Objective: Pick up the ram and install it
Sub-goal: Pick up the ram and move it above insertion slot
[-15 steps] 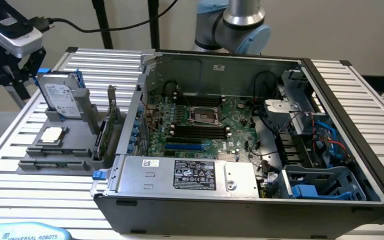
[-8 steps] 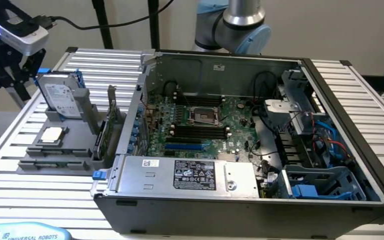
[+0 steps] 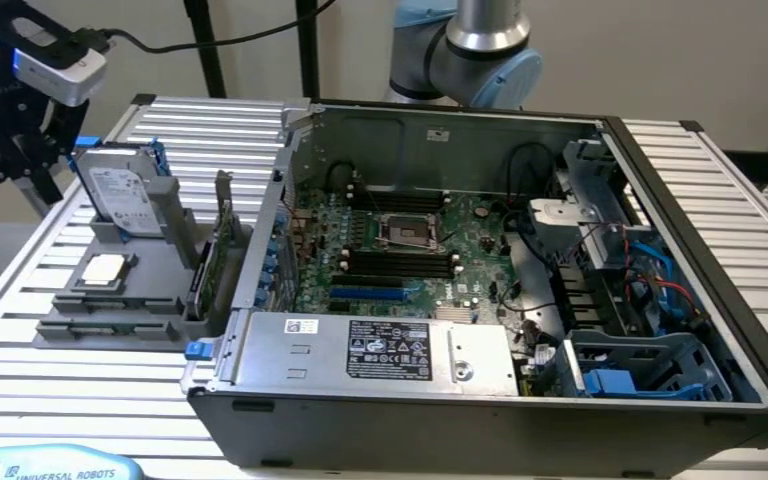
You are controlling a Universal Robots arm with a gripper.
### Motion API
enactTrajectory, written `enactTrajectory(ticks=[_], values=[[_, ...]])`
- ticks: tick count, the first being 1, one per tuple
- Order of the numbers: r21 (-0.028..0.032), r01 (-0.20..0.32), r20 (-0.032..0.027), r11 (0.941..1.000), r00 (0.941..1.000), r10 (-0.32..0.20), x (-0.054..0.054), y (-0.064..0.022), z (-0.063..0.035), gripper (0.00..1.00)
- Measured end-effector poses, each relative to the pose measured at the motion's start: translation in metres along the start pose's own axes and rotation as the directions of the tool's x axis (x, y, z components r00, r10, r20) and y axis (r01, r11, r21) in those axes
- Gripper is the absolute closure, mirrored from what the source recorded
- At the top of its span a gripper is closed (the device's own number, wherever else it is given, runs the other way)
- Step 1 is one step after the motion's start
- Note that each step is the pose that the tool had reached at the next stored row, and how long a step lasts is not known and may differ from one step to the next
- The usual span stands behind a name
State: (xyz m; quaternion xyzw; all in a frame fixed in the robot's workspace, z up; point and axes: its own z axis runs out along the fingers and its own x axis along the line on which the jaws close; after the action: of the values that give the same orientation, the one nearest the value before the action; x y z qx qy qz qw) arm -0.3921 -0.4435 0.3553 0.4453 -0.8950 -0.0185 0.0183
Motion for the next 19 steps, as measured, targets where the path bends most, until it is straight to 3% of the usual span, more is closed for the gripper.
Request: enactTrajectory(ticks=[5,10,15,19], values=[[0.0013,0.09,-0.0045,0.9959,0.9959,-0.09,0.0,-0.0001,0.0014,0.89],[0.0022,0.181,-0.0092,0.9835,0.9835,-0.181,0.0,-0.0001,0.0028,0.89],[0.0025,0.269,-0.0139,0.9632,0.9631,-0.269,-0.0001,-0.0002,0.0042,0.89],[0.0026,0.338,-0.0177,0.9412,0.9411,-0.338,-0.0001,-0.0003,0.0053,0.89]])
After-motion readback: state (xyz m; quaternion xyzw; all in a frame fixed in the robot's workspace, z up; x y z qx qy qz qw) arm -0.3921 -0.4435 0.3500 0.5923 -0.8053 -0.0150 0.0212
